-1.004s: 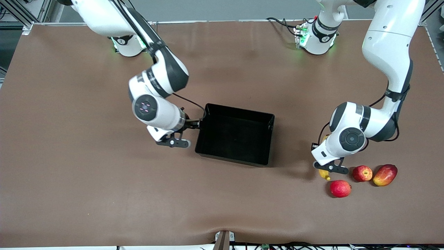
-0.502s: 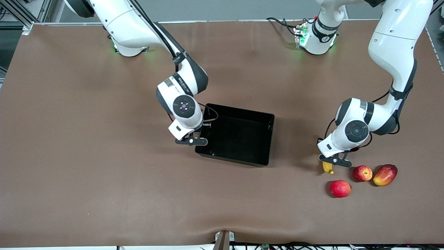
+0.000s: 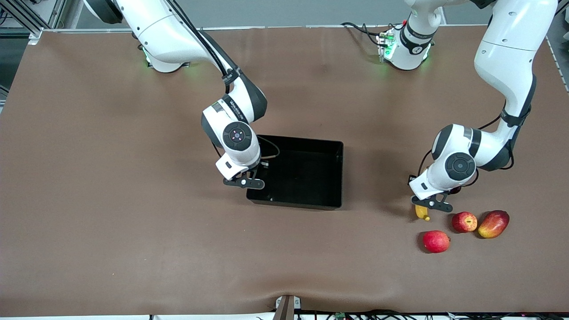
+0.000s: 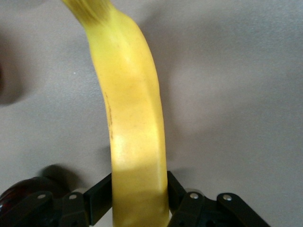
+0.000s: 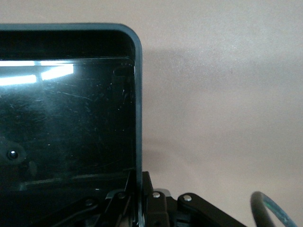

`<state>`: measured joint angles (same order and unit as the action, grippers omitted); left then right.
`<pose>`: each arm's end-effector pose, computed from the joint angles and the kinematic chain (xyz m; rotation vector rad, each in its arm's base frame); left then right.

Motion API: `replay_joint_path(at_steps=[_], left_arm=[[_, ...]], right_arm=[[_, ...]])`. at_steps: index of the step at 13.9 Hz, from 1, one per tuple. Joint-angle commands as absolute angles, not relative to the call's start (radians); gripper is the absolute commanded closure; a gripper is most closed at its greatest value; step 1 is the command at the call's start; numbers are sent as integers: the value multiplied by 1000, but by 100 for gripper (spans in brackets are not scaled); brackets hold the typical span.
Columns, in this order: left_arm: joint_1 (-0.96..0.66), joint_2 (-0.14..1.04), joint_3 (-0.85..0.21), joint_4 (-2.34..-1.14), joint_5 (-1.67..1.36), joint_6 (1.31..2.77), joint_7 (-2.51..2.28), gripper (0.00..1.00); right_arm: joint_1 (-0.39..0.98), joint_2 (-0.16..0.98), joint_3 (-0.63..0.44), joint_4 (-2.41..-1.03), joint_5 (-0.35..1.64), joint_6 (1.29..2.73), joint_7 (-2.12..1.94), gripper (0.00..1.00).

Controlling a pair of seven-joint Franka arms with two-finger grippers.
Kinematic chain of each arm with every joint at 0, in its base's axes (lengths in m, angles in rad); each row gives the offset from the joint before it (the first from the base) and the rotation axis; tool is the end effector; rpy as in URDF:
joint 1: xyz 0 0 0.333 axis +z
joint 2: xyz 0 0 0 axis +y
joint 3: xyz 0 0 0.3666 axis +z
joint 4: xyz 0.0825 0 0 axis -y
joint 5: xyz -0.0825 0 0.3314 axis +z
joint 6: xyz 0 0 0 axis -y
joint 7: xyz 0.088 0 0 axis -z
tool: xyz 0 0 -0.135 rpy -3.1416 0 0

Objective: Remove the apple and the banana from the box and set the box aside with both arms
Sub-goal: 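Release the banana by the fruits while the right gripper drags the tray away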

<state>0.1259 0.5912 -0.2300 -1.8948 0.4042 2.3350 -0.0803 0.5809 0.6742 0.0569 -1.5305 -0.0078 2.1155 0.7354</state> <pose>0.6093 -0.0377 0.2405 -2.9521 0.4365 0.1584 0.5548 0.4015 0.2963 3.1014 -0.1616 -0.1350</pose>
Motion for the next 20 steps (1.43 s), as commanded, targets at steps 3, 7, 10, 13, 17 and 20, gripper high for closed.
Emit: replay_joint_path(at_steps=[3,7,10,13,17,20], left_arm=[[158,490,-256,-1913,408,2339,-84,0],[160,390,-278,-1889,379,2278,-77,0],[160,376,-302,-1725,315,2058,-71,0],[160,371,-302,-1571,311,1953,-71,0],[160,350,-301,-1434,246,1806,-87,0],[167,287,-293,-1431,134,1746,-98,0]], right_arm=[[534,649,60,-1513,-28,2091,744,100],[386,531,61,-1511,-26,1913,543,100],[241,471,61,-1511,-23,1792,286,100],[131,427,60,-1522,-25,1712,151,100],[11,397,58,-1551,-38,1597,135,100],[-58,385,58,-1610,-61,1653,132,100]])
